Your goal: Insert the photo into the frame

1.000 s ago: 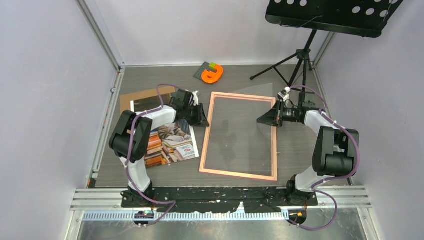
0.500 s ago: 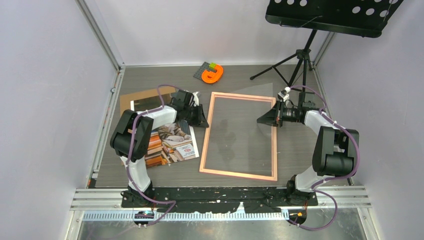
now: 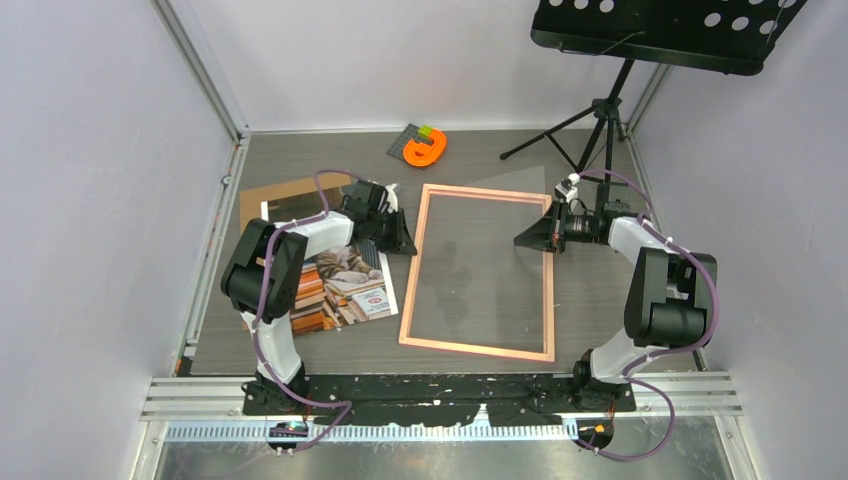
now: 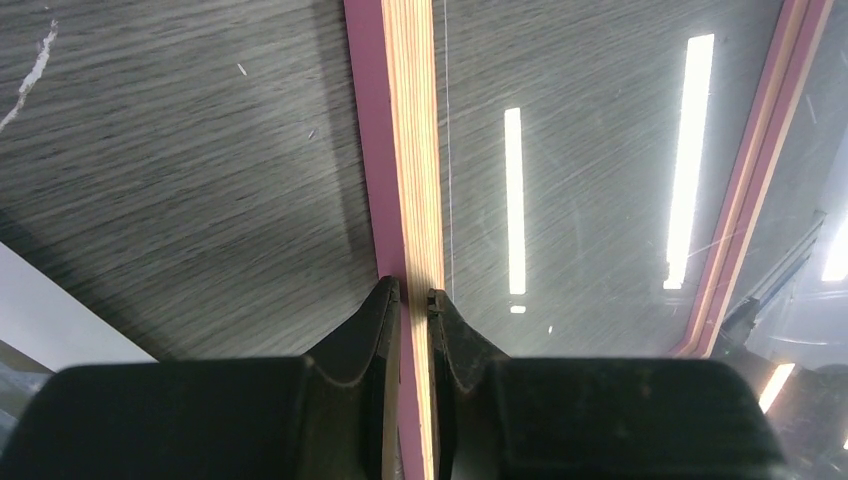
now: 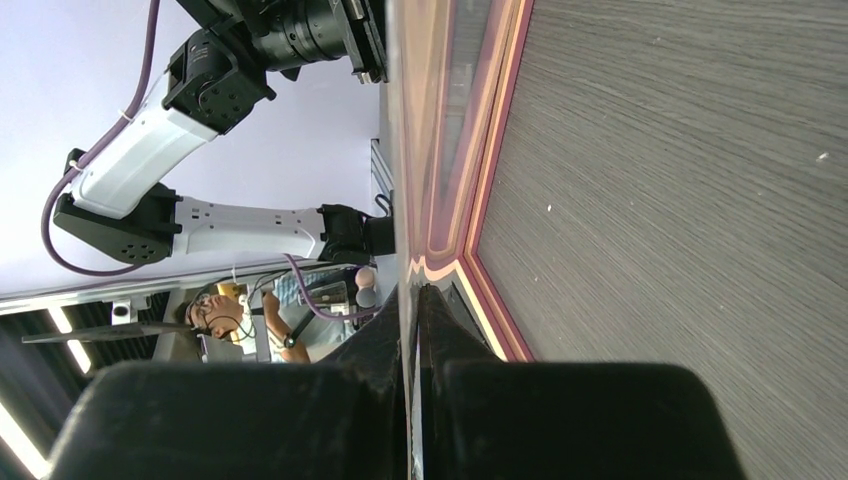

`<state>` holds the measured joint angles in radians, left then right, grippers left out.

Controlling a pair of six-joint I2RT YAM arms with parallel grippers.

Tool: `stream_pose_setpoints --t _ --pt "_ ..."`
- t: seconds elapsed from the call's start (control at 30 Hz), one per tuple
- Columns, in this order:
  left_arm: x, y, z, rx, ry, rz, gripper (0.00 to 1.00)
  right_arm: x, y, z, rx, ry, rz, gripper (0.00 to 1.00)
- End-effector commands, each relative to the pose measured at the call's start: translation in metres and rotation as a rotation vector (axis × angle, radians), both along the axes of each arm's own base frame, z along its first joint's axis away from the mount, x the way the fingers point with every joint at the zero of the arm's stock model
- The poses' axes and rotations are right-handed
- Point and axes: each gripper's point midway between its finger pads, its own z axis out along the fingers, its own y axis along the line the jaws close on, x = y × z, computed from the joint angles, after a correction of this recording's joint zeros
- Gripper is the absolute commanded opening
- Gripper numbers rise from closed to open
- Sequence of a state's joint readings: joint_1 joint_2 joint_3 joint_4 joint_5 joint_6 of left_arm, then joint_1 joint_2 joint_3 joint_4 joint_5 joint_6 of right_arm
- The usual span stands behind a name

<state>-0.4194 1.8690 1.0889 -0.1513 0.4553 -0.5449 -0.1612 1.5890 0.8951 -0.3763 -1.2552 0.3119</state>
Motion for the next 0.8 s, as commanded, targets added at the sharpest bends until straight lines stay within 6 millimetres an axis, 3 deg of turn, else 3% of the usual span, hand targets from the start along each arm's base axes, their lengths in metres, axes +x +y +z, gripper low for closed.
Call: stream_pose_setpoints --t 0.0,0.77 --pt "0.0056 -0.0045 0.0055 -0.017 -0.031 -0.009 0.12 0.0069 -0.0021 0.0102 0.002 -0.052 0.015 0.06" --pt "0.0052 -0.0022 0.0031 -0.003 -0.028 -0.003 0.10 0.0099 -0.0039 0.0068 -0.026 -0.079 0.062 0.06"
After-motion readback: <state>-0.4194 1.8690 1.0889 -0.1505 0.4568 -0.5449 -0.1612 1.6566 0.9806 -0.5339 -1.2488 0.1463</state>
